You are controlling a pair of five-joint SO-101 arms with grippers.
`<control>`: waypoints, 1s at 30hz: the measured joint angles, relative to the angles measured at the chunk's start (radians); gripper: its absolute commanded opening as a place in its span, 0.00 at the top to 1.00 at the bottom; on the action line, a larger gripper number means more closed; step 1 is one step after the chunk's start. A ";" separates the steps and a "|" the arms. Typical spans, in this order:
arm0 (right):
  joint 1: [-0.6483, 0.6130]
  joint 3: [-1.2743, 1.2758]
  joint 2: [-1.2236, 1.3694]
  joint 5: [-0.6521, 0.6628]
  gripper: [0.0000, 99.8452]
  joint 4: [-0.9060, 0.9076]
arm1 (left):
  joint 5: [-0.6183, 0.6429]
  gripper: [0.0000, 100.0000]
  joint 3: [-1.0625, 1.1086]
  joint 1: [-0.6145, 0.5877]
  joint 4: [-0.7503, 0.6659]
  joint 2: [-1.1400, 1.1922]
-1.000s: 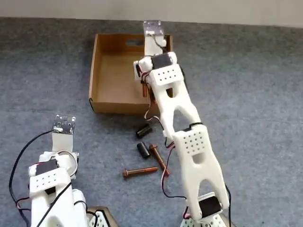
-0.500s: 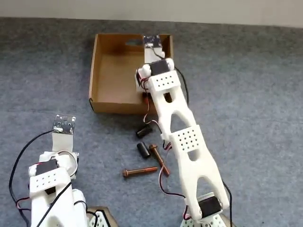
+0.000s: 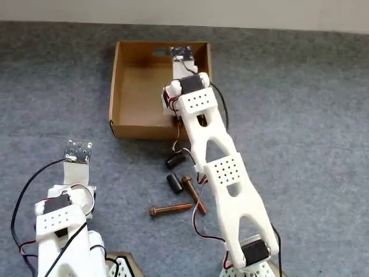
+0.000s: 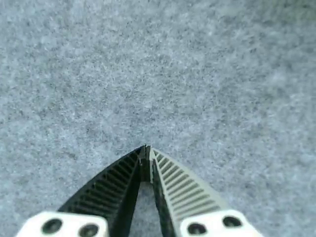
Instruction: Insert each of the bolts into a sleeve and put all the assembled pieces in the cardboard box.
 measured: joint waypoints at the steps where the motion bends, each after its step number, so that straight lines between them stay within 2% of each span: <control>1: 0.002 -0.028 -0.006 -0.002 0.86 0.023 | 0.000 0.99 0.003 0.000 0.000 -0.002; 7: 0.044 -0.112 -0.117 -0.002 0.87 0.132 | 0.000 0.99 0.003 0.000 0.000 -0.002; 12: 0.118 -0.118 -0.230 -0.002 0.98 0.143 | 0.000 0.99 0.003 0.000 0.000 -0.002; 19: 0.146 -0.084 -0.425 0.075 0.96 0.146 | 0.000 0.99 0.003 0.000 0.000 -0.002; 24: 0.132 0.276 -0.736 0.081 0.91 0.146 | 0.000 0.99 0.003 0.000 0.000 -0.002; 28: 0.035 0.773 -1.077 0.117 0.90 0.138 | 0.000 0.99 0.003 0.000 0.000 -0.002; 30: -0.021 1.046 -1.249 0.150 0.90 0.077 | 0.000 0.99 0.003 0.000 0.000 -0.002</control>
